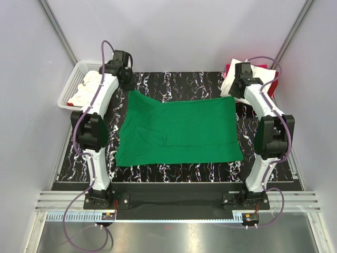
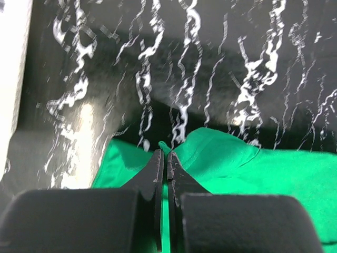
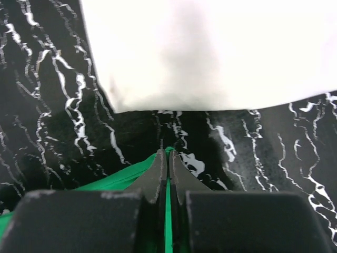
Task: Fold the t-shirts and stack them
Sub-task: Fold the tshirt
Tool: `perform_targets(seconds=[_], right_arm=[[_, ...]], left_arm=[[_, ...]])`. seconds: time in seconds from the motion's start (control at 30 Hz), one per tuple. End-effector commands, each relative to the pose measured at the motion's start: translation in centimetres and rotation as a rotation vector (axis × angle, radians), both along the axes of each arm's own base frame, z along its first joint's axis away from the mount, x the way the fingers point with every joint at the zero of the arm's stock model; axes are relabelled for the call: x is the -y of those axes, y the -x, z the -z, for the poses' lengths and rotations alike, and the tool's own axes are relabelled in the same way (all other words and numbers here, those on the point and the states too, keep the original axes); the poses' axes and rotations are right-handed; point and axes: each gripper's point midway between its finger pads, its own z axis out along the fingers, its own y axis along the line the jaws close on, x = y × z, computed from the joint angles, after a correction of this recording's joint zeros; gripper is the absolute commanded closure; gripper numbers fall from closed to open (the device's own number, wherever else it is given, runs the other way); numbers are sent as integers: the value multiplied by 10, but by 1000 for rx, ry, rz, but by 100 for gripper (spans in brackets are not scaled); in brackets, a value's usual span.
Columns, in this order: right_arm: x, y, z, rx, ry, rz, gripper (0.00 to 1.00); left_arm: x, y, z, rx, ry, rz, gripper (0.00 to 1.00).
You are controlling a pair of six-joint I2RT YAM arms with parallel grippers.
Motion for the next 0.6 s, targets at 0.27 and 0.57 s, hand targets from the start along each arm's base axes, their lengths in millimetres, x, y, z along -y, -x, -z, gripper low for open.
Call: perform_targets(seconds=[0.27, 0.57], right_arm=[[30, 14, -2, -16, 48, 72, 100], [22, 23, -8, 2, -6, 26, 100]], left_arm=[[53, -23, -15, 115, -91, 227, 100], [51, 5, -39, 160, -135, 203, 100]])
